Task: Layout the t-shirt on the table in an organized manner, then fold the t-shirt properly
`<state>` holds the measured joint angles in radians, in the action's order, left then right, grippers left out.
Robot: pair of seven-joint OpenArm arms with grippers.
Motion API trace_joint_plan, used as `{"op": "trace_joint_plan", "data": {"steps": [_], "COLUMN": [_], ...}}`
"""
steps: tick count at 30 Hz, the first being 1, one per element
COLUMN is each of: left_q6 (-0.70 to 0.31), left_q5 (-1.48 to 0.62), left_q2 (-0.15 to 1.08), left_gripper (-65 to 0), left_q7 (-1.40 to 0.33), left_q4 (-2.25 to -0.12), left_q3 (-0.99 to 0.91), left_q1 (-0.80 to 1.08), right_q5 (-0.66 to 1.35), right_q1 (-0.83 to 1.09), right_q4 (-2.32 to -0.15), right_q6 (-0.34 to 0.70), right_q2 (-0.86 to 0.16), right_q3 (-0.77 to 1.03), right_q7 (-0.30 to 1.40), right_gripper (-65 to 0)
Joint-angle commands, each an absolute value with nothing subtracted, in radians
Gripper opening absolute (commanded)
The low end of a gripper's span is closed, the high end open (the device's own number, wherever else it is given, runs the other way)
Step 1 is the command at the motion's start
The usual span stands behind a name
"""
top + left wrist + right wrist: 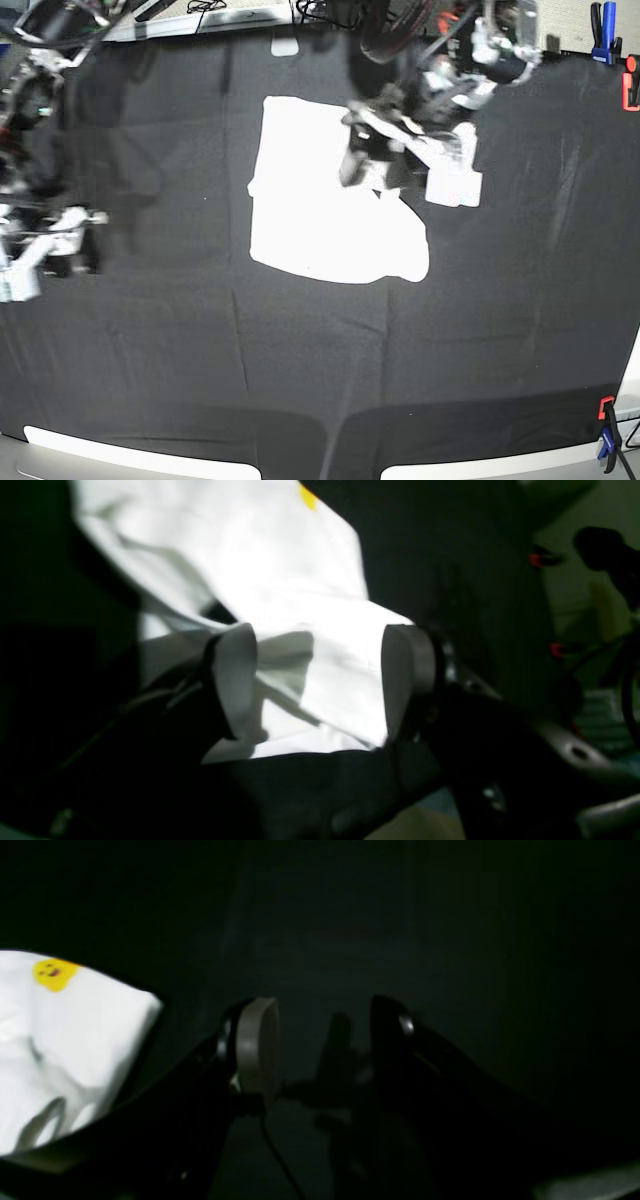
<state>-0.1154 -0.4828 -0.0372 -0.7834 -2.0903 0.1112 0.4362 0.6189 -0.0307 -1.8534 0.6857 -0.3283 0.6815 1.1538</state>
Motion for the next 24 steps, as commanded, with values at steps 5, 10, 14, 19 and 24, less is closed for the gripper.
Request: {"op": "trace_joint_plan", "data": {"steps": [5, 10, 14, 19, 24], "left_q6": [-0.123, -0.202, -0.255, -0.27, -0.281], "left_q5": [-0.555, -0.66, -0.702, -0.672, -0.587], "left_q2": [-0.048, -0.095, -0.11, -0.11, -0.11], "left_gripper": [-28.0, -28.0, -28.1, -29.2, -30.3], "left_q7": [-0.761, -0.762, -0.763, -0.753, -0.674], "left_q4": [-1.947, -1.884, -1.884, -1.878, -1.795], "left_q3": [0.113, 0.113, 0.113, 0.113, 0.113], "left_q1": [0.434, 0.432, 0.429, 0.429, 0.426], "right_q5": [0.67, 0.669, 0.669, 0.669, 0.669], "right_q1": [-0.047, -0.047, -0.047, -0.047, -0.047], "right_q4": [-1.874, -1.874, -1.874, -1.874, -1.874], "right_q6": [0.693, 0.693, 0.693, 0.692, 0.692], "right_q2": [-0.381, -0.382, -0.382, -0.382, -0.382], "right_q3": [0.696, 0.696, 0.696, 0.696, 0.696], "right_q7": [1.13, 1.129, 1.125, 1.123, 1.124], "right_gripper": [-35.8, -35.8, -35.8, -35.8, -35.8]}}
